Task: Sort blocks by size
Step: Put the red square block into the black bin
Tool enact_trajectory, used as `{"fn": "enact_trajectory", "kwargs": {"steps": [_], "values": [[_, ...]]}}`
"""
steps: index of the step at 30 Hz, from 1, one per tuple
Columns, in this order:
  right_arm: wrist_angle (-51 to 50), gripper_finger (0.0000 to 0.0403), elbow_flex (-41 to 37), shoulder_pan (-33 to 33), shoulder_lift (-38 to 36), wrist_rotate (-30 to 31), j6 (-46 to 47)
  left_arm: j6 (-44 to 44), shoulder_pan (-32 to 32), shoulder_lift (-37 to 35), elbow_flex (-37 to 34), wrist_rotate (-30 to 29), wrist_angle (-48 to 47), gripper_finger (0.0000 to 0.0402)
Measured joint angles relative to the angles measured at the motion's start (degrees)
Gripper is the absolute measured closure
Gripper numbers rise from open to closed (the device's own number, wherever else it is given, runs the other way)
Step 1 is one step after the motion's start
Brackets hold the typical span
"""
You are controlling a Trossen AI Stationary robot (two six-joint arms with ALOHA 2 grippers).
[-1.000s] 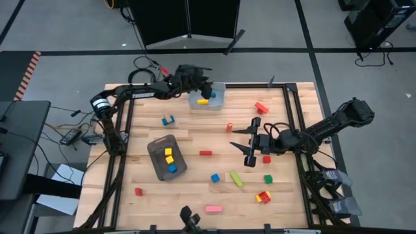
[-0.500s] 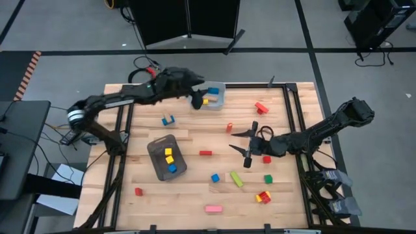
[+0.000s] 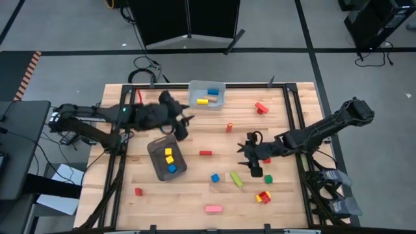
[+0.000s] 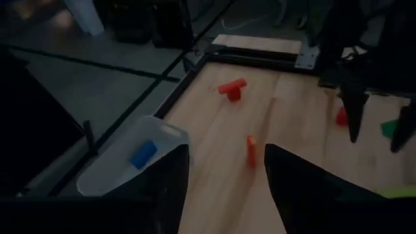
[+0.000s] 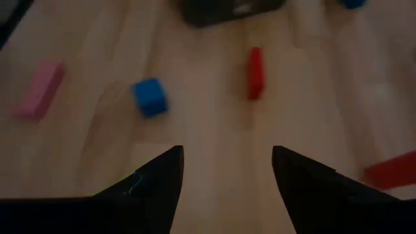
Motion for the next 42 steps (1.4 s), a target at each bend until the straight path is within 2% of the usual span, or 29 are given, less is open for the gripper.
{"fn": "enact_trajectory", "kwargs": {"steps": [7, 12, 15, 18, 22, 28, 31, 34, 37, 42], "values": [[-14.77, 0.0149, 1.83, 3.66, 0.0, 1.3, 3.56, -5.43, -11.38, 0.15, -0.02, -10.01, -2.09, 0.0194], [-31.29, 0.0149, 1.85, 3.86, 0.0, 2.7, 14.22, -9.04, -18.61, 0.17, -0.02, -19.64, -4.03, 0.0195], [-38.09, 0.0148, 1.85, 3.82, -0.23, 4.55, 22.78, -11.8, -21.87, 0.17, -0.55, -23.42, -4.85, 0.0195], [-40.46, 0.0144, 1.85, 3.46, -0.56, 3.83, 29.79, -14.02, -23.96, 0.17, -2.72, -26.87, -4.52, 0.0195], [-41.31, 0.0128, 1.85, 2.27, -0.57, -0.83, 35.88, -17.78, -25.97, -0.1, -5.56, -30.32, -4.35, 0.0195], [-42.11, 0.0088, 1.85, 0.57, -0.5, -4.48, 40.88, -21.36, -26.79, -0.11, -9.02, -31.2, -3.5, 0.0195], [-41.82, 0.0067, 1.85, 0.31, -0.5, -4.97, 39.31, -21.49, -27.04, -0.11, -10.25, -31.43, -2.49, 0.0195], [-41.01, 0.0054, 1.53, 1.43, -0.48, -5.09, 32.49, -22.05, -27.06, -0.11, -10.44, -31.53, -2.21, 0.0195], [-39.15, 0.0053, 0.53, 3.26, -0.35, -5.1, 25.32, -22.1, -27.04, -0.11, -10.51, -31.54, -2.26, 0.0195], [-36.55, 0.0053, -0.95, 3.97, 0.0, -4.85, 20.02, -22.1, -27.04, -0.11, -10.51, -31.6, -2.34, 0.0195]]}}
